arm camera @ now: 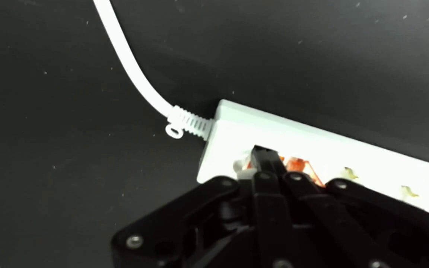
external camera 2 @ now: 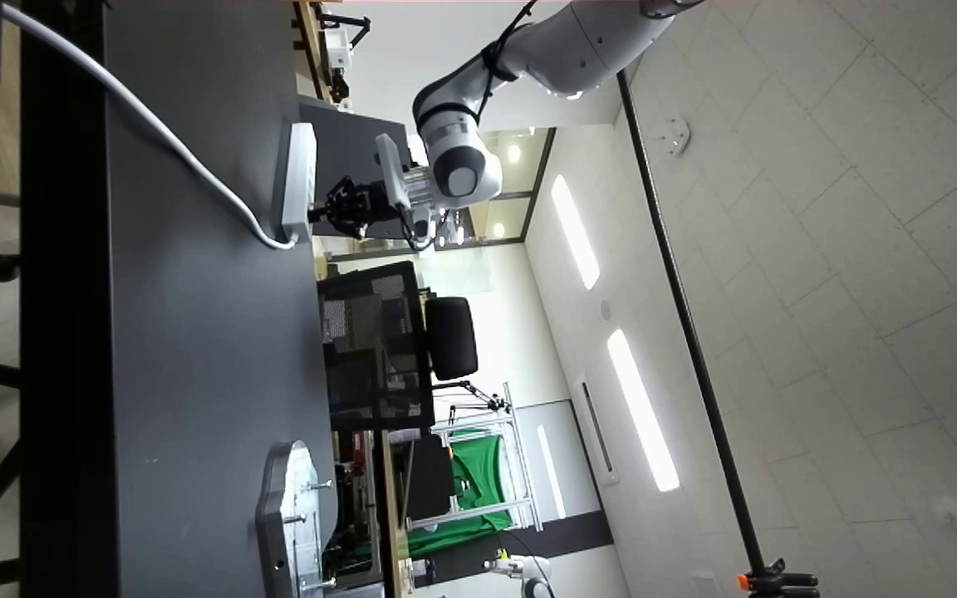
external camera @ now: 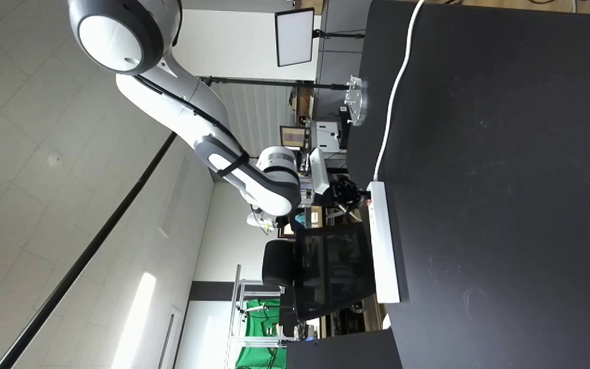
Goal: Push down on the button on the adaptor.
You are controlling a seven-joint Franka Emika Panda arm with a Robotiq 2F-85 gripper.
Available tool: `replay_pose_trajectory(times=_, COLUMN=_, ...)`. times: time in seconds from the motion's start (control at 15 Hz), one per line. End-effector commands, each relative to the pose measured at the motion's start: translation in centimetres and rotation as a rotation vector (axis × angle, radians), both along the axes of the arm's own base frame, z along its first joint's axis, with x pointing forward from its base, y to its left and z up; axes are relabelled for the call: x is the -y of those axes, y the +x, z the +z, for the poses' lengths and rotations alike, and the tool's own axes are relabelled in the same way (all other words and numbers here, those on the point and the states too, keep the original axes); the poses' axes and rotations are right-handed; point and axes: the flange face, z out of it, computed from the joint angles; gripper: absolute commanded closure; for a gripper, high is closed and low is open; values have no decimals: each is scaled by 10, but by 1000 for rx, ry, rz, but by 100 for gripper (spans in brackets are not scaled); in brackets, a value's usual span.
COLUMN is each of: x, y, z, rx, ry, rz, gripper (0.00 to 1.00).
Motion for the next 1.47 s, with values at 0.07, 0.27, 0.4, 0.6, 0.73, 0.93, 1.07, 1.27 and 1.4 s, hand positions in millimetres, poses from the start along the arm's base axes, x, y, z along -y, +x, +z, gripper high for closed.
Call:
replay_pose_trajectory(times=0.07, x=5, y=5, z=-24, rx=48, ry=-72, rz=20, gripper=100)
replay_pose_trajectory(times=0.27, x=5, y=1, z=-25, rx=3, ry=-70, rz=21, gripper=100)
replay_pose_trajectory(times=0.4, x=5, y=-3, z=-24, rx=-52, ry=-83, rz=15, gripper=100)
replay_pose_trajectory(times=0.6, x=6, y=-5, z=-23, rx=-104, ry=-100, rz=16, gripper=100)
replay_pose_trajectory(times=0.73, x=4, y=-4, z=-24, rx=-98, ry=-76, rz=3, gripper=100)
replay_pose_trajectory(times=0.93, x=24, y=-5, z=18, rx=-79, ry=4, rz=-24, gripper=100)
replay_pose_trajectory(times=1.07, x=32, y=-8, z=45, rx=-119, ry=75, rz=-15, gripper=100)
replay_pose_trajectory(times=1.27, x=51, y=-18, z=102, rx=-152, ry=118, rz=-14, gripper=100)
replay_pose_trajectory(times=1.4, x=62, y=-24, z=150, rx=-142, ry=109, rz=-15, gripper=100)
